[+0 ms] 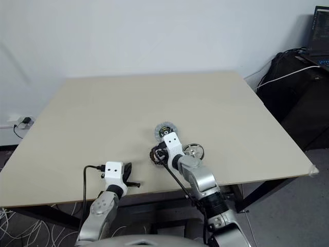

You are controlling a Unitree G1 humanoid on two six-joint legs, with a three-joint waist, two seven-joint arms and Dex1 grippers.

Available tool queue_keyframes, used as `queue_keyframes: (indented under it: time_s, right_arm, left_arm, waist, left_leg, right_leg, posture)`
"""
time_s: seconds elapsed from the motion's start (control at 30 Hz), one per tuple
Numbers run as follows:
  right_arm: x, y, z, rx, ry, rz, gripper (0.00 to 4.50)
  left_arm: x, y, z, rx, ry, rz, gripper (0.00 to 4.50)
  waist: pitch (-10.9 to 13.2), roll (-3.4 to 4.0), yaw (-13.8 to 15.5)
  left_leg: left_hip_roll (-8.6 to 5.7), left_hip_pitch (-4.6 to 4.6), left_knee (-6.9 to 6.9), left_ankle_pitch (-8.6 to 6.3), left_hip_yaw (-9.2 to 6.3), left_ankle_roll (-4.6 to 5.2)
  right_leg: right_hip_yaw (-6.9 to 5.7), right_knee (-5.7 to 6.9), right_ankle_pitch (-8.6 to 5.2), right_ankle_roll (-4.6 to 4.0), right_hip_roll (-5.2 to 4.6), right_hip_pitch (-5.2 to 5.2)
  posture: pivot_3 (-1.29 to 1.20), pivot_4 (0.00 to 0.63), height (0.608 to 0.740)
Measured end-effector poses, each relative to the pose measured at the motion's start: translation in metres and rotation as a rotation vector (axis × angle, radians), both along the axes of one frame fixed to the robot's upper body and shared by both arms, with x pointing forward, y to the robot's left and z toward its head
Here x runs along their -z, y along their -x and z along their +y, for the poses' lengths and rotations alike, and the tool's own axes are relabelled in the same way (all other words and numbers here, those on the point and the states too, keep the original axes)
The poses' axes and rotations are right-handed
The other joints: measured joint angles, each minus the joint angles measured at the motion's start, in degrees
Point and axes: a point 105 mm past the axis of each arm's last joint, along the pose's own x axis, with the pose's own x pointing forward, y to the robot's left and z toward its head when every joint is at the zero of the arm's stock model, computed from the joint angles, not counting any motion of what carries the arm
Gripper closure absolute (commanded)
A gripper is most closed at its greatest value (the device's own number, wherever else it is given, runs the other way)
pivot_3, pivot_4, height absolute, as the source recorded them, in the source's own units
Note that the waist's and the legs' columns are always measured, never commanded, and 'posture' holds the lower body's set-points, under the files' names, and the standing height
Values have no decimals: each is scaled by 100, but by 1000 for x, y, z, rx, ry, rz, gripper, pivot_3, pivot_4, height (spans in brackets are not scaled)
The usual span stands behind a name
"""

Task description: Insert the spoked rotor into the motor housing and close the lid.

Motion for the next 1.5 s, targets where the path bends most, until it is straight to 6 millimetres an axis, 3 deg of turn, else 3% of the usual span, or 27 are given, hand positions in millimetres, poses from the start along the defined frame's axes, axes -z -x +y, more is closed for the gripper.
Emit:
queue_keyframes:
  time_s: [0.4,0.77,0.93,1.1,1.3,1.4,1.5]
  right_arm:
    - [10,0,-1,-15,42,19,4454]
    - [13,20,-11,-16,33,47,4454]
    - [2,29,-19,19,-54,17,4454]
    - [-37,18,-58,158,-106,-165,4454]
    - [-32,32,-114,329,-92,-148,4454]
    - [-27,35,-137,414,-68,-134,3633]
    - [-27,36,-147,460,-68,-130,2719]
  left_arm:
    - [0,0,0,-3,0,0,4500]
    - [0,0,0,-4,0,0,4500]
    - [0,0,0,-4,0,2,4500]
    - [3,3,1,-10,0,14,4500]
    - [4,4,0,-1,6,28,4500]
    - [3,2,-1,8,9,26,4500]
    - [3,2,-2,19,10,25,4500]
  waist:
    - [0,0,-3]
    - [-4,2,0]
    - [0,3,4]
    - [2,-1,8]
    - [8,-1,13]
    - [9,2,2]
    - [9,4,5]
  left_leg:
    - [0,0,0,0,0,0]
    - [0,1,1,0,0,-1]
    - [0,-3,1,0,0,-1]
    - [0,-3,2,-2,-1,-2]
    - [0,-4,2,-2,1,-2]
    - [2,-3,2,-2,1,-3]
    - [4,-2,2,-2,1,-3]
  right_leg:
    - [1,1,1,-1,0,-1]
    - [0,0,-1,1,-1,2]
    - [0,-1,-2,2,-2,-1]
    - [-1,-5,-2,5,-3,1]
    - [-1,-5,-3,4,-5,1]
    - [0,-3,-3,4,-4,1]
    - [-1,-3,-3,3,-2,2]
  posture:
    - [0,0,740]
    - [0,0,740]
    - [0,0,740]
    - [0,0,740]
    - [0,0,740]
    - [0,0,740]
    - [0,0,740]
